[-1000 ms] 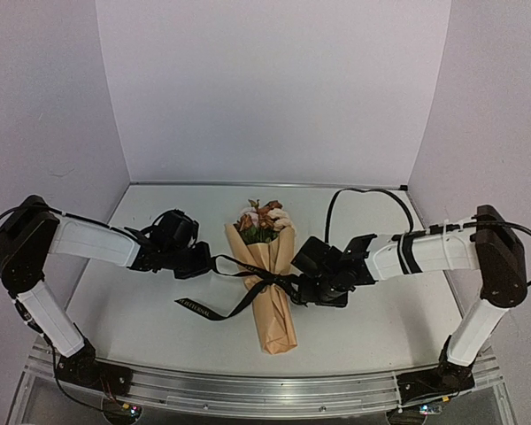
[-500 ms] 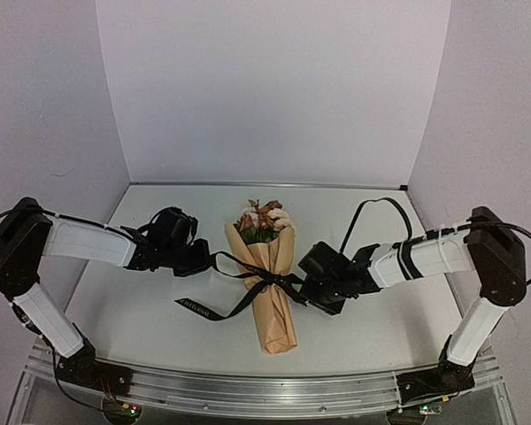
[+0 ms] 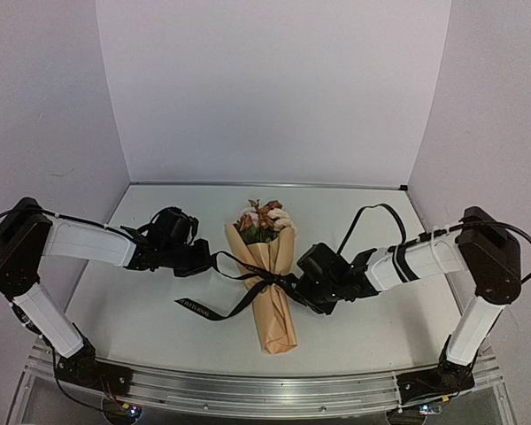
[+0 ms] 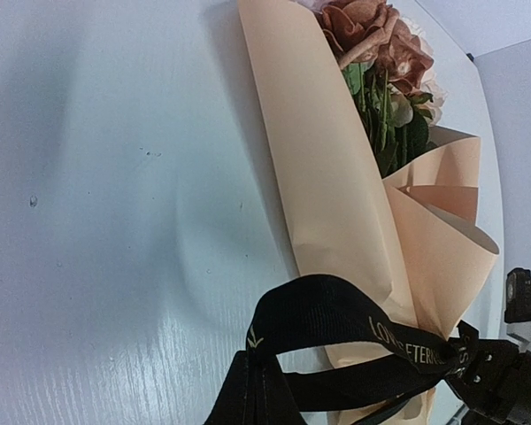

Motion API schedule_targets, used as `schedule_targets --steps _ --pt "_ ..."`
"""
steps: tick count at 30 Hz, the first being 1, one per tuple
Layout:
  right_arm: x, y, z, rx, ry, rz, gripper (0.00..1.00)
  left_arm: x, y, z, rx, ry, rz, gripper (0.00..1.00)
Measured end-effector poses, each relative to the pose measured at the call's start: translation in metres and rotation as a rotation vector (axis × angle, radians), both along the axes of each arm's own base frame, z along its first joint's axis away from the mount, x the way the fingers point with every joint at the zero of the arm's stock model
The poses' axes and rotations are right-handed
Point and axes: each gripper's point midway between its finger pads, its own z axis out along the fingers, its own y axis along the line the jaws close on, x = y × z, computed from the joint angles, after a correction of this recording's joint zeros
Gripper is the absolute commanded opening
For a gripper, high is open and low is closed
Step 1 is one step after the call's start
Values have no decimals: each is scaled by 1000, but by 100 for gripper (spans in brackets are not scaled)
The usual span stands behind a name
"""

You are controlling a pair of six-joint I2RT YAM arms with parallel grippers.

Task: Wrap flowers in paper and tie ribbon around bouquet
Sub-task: Tie the half-tied ribbon around the folded bouquet.

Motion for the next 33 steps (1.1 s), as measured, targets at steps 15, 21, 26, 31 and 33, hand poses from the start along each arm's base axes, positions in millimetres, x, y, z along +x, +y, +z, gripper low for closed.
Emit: schedule_targets --steps 15,21,26,31,33 --pt "-2 -16 -12 -87 24 44 0 2 1 0 6 -6 -3 0" --pt "12 -20 13 -219 -45 137 0 6 6 0 9 -8 8 0" --pt "21 -32 32 -362 -100 200 0 9 10 0 10 -8 18 0" --pt "25 -46 42 -481 -130 247 0 9 11 0 8 -7 20 0" --pt "26 -50 45 -523 -138 271 0 8 11 -1 6 -4 18 0"
